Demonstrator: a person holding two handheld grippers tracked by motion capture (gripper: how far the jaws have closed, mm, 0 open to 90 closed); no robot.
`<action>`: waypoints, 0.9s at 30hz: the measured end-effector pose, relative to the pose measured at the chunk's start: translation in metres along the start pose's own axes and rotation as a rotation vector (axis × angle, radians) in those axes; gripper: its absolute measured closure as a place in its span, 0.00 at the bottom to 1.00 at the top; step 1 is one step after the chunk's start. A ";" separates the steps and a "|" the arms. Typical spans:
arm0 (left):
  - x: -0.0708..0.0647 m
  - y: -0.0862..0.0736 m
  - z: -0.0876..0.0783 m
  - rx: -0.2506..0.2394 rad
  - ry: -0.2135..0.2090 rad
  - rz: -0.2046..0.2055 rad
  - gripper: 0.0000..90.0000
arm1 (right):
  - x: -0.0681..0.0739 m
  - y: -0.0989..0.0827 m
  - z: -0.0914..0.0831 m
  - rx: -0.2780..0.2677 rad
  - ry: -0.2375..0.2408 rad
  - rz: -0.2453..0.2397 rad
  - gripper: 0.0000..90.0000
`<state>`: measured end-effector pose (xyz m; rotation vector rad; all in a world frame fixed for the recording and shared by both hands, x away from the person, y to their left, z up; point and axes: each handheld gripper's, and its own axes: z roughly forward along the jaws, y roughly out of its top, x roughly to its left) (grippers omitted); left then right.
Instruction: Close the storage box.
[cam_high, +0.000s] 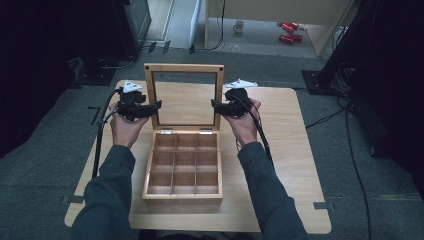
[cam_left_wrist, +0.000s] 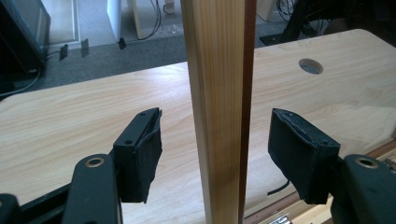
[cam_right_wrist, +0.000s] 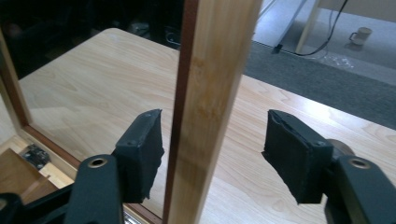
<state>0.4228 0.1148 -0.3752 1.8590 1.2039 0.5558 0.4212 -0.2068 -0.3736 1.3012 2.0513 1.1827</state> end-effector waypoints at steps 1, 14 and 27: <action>0.000 0.000 0.001 -0.001 -0.004 -0.004 0.39 | 0.000 0.000 0.001 -0.001 0.006 0.000 0.43; -0.003 0.007 0.004 -0.001 -0.060 -0.001 0.46 | 0.007 0.006 0.005 -0.001 0.057 -0.029 0.52; -0.007 0.008 -0.001 -0.010 -0.070 -0.012 0.47 | 0.010 0.005 0.000 -0.012 0.051 -0.023 0.56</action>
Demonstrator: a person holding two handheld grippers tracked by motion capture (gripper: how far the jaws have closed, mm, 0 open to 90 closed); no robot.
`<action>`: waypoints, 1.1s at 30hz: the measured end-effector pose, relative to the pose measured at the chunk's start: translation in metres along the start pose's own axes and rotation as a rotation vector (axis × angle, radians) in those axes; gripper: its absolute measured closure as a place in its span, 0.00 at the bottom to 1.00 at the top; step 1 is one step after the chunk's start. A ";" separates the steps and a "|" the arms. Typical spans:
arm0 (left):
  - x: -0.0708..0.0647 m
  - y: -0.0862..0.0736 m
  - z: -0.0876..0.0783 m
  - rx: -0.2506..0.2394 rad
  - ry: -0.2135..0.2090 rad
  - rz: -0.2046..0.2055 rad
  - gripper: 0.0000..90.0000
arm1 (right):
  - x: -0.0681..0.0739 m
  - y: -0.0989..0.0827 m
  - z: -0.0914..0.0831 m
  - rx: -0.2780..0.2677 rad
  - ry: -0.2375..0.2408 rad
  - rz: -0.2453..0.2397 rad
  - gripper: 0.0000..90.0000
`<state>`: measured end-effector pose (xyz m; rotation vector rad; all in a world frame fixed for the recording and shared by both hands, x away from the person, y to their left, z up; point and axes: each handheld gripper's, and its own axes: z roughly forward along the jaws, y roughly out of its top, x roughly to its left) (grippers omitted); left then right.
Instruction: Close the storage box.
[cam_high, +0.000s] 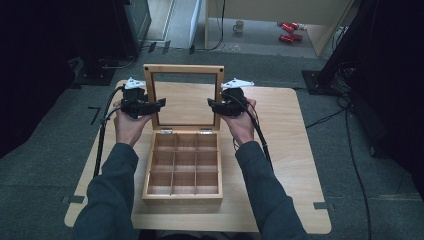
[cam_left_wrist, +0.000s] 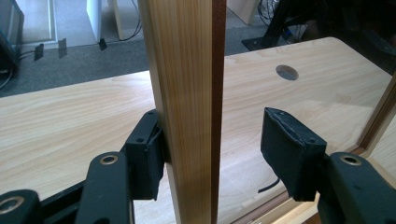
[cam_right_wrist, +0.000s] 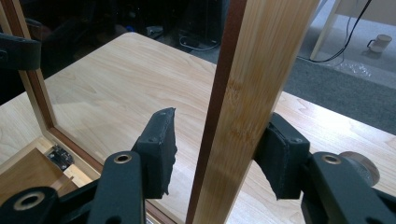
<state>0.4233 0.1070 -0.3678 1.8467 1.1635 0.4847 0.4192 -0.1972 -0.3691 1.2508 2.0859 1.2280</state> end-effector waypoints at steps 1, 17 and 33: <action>0.000 0.000 -0.001 -0.001 -0.001 0.002 0.47 | 0.001 0.000 -0.001 -0.003 0.001 -0.001 0.56; -0.018 -0.015 -0.026 -0.044 0.022 0.050 0.45 | 0.016 -0.010 -0.029 -0.028 0.008 -0.042 0.58; -0.036 -0.034 -0.049 -0.059 0.037 0.113 0.42 | 0.041 -0.026 -0.051 -0.036 -0.036 -0.111 0.56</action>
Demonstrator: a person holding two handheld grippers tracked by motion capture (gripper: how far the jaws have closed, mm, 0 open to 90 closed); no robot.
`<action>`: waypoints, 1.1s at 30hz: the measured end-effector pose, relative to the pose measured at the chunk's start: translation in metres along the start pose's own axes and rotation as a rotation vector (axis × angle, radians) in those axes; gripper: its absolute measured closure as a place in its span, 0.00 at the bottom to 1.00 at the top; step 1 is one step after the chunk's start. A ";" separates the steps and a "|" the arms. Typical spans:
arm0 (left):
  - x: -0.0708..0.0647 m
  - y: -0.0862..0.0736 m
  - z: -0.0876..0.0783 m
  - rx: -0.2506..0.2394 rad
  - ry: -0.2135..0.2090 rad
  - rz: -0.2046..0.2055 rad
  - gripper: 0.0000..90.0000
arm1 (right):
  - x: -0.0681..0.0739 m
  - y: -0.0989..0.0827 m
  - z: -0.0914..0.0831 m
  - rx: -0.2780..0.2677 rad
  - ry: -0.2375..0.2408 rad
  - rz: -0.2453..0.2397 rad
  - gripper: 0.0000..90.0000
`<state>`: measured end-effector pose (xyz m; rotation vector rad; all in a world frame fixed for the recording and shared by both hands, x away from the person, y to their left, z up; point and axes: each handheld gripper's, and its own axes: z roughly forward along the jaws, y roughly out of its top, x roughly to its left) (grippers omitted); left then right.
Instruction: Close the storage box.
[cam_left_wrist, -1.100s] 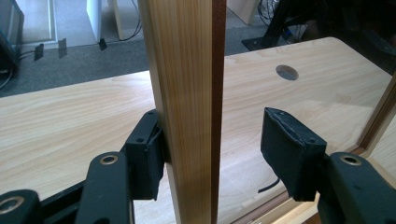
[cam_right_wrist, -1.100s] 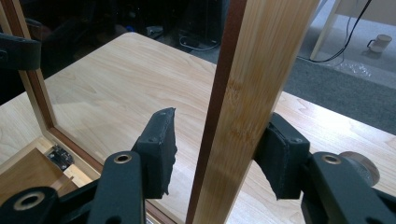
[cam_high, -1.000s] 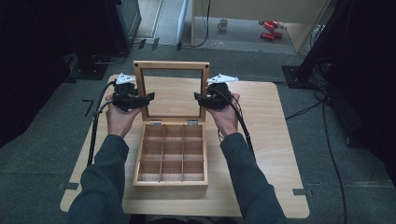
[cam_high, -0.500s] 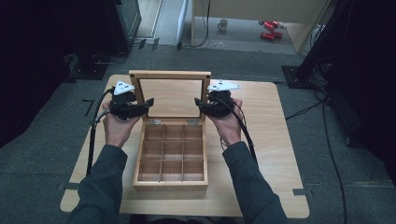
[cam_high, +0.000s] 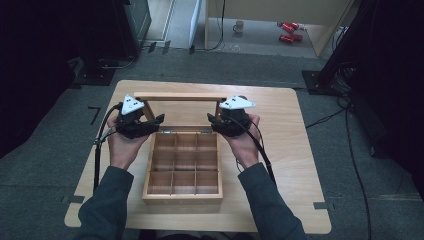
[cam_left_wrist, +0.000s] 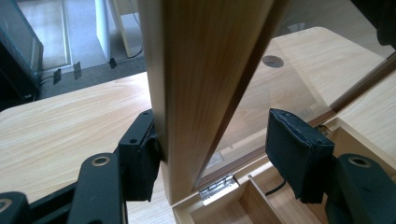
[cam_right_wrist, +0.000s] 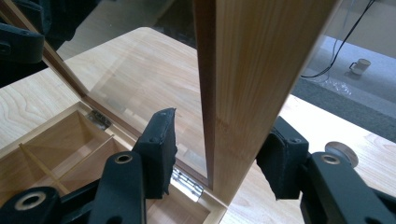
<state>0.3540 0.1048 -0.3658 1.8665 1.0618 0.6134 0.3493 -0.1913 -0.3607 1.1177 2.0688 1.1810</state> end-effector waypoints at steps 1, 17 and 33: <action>-0.001 -0.001 -0.001 -0.003 0.002 0.003 0.42 | 0.002 -0.001 -0.001 -0.003 -0.003 0.006 0.56; -0.007 -0.013 -0.024 -0.038 -0.012 0.005 0.46 | 0.013 -0.015 -0.016 -0.042 -0.001 0.011 0.54; -0.011 -0.023 -0.039 -0.058 -0.028 0.009 0.46 | 0.025 -0.022 -0.042 -0.101 -0.017 -0.013 0.55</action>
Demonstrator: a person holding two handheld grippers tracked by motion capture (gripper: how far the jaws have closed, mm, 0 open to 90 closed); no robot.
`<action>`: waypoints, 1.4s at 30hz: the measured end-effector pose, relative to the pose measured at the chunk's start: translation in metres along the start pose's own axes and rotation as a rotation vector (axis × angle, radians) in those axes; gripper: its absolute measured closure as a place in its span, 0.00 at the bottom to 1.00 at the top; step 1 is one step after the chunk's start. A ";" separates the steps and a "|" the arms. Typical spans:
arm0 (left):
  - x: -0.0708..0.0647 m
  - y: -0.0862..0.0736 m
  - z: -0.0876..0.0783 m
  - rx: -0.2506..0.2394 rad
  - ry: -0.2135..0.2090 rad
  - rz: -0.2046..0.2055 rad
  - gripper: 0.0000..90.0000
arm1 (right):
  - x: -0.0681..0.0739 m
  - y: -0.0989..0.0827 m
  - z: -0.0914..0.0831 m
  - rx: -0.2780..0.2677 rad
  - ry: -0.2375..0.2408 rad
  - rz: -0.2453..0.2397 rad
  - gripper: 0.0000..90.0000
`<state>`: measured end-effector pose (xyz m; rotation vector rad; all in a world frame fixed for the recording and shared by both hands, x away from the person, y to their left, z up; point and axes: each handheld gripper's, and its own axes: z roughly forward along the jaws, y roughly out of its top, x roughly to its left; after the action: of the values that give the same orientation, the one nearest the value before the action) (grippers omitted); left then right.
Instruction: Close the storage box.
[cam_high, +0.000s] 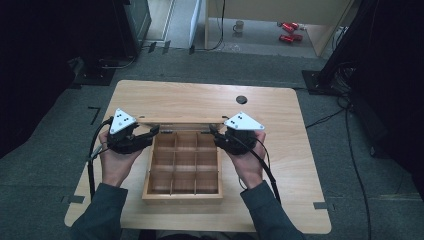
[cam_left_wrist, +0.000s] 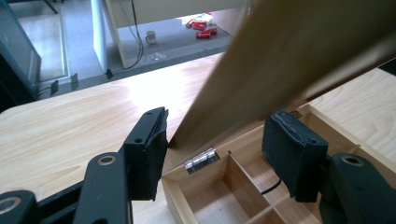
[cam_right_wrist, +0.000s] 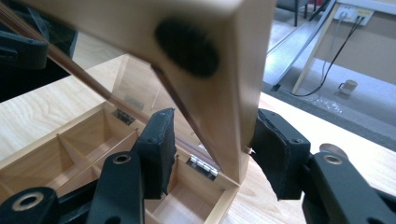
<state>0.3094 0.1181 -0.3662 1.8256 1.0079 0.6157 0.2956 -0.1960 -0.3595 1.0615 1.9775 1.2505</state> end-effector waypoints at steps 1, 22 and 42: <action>-0.001 -0.001 -0.001 0.003 -0.001 0.002 0.46 | 0.001 -0.001 -0.001 0.003 0.009 0.001 0.55; -0.010 -0.014 -0.031 -0.004 -0.049 -0.005 0.46 | 0.013 -0.019 -0.013 0.020 0.016 -0.017 0.52; -0.019 -0.030 -0.035 0.020 -0.037 -0.005 0.44 | 0.026 -0.034 -0.029 0.017 0.016 0.003 0.52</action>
<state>0.2617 0.1257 -0.3776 1.8447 0.9965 0.5685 0.2486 -0.1960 -0.3798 1.0665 2.0023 1.2492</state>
